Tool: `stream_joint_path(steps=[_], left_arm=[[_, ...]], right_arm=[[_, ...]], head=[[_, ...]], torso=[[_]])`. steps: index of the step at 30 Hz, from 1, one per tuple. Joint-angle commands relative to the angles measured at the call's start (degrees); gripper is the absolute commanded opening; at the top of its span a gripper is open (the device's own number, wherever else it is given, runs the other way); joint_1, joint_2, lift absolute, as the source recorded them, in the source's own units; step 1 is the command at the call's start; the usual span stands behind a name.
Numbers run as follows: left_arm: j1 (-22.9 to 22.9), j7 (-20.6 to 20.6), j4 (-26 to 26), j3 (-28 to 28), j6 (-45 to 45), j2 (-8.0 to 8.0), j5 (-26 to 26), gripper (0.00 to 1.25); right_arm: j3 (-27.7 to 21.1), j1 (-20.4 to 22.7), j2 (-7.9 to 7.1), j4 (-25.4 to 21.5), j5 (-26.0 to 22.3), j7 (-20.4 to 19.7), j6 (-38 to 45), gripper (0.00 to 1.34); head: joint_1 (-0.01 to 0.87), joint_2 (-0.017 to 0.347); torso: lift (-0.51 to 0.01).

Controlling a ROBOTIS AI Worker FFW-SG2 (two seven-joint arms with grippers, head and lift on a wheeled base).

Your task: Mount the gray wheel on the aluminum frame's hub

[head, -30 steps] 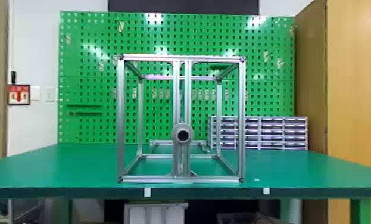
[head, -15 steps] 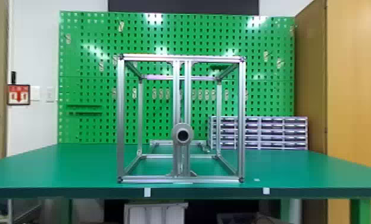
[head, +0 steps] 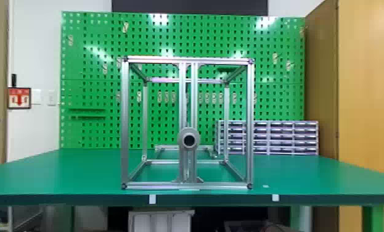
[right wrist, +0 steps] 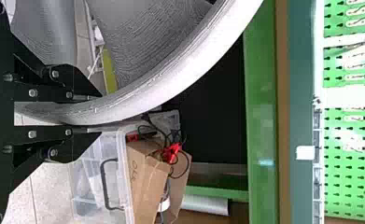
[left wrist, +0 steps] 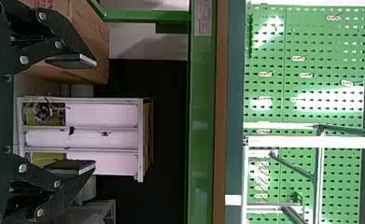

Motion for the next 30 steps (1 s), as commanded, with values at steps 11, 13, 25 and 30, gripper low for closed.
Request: stream_joint_path(steps=[11,13,25,30], left_arm=[[0.3,0.0,-0.1,-0.1,0.6,0.02,-0.1,0.76],[0.4,0.0,-0.1,-0.2,0.8,0.11,-0.1,0.76],[1.1,0.0,-0.5,-0.8,2.2,0.90,-0.2,0.76],[1.3,0.0,-0.8,-1.2,3.0,1.43,-0.3,0.76]], right_arm=[[2.2,-10.9,-2.06,-12.1,-14.5,-11.2,17.0,0.18],[2.2,-12.5,-2.42,-13.4,-18.0,-14.0,18.3,0.18],[3.0,-22.3,-1.63,-17.1,-29.8,-25.2,25.6,0.18],[2.4,-26.9,-0.83,-17.2,-38.3,-32.5,30.0,0.18]], head=[[-0.005,0.006],[-0.005,0.006],[-0.005,0.006],[-0.005,0.006]], torso=[[-0.499],[-0.499],[-0.499],[-0.499]])
